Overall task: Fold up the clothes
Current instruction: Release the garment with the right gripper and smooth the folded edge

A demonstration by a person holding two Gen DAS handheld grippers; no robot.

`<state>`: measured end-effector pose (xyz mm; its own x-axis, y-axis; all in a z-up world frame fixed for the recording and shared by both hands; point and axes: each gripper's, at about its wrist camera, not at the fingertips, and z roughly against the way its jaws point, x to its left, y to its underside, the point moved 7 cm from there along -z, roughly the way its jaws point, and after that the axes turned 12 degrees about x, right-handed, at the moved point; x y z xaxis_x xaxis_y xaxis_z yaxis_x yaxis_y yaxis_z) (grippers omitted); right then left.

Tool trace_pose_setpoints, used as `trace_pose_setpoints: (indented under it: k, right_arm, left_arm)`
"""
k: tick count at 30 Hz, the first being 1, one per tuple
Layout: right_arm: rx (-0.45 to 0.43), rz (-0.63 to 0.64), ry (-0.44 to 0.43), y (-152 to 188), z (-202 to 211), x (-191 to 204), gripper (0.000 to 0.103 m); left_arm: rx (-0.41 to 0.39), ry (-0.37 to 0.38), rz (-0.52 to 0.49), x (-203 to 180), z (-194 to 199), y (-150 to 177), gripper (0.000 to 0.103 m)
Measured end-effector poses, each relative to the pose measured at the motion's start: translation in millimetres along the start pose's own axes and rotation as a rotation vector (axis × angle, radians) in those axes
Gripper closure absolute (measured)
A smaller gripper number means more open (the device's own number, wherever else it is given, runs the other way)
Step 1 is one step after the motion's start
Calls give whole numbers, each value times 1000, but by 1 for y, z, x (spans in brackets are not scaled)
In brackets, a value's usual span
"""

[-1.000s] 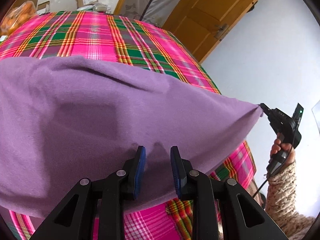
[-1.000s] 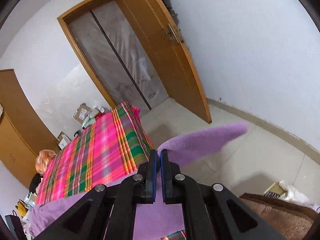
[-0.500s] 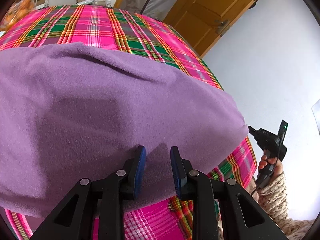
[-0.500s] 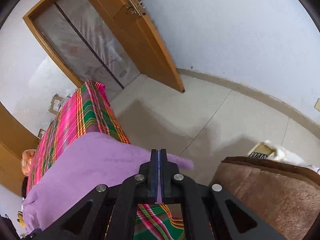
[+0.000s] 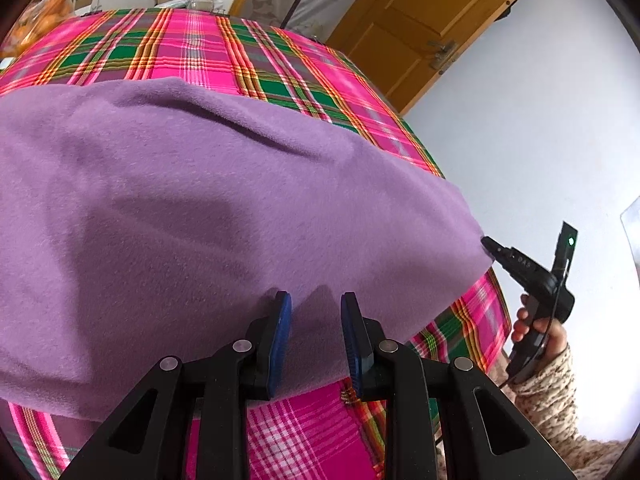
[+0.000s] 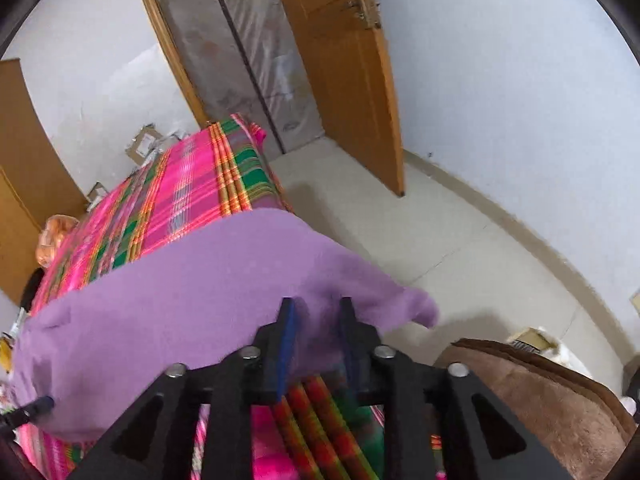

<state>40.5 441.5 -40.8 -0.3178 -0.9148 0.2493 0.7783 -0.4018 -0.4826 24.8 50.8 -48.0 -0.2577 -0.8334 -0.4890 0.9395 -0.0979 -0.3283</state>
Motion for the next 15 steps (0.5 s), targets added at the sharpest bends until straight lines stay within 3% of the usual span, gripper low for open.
trace_pose_setpoints:
  k: [4,9,15]
  right_arm:
    - [-10,-55,18,13,15,-6,68]
    - [-100,99,45,17,35,41,68]
    - [-35,218,151,31,13,84,67]
  left_arm:
    - [-6,14,8,3,3,1,77]
    - [-22,10,31,17,13,7,77]
    - [-57,-5,102,52,34,15,77]
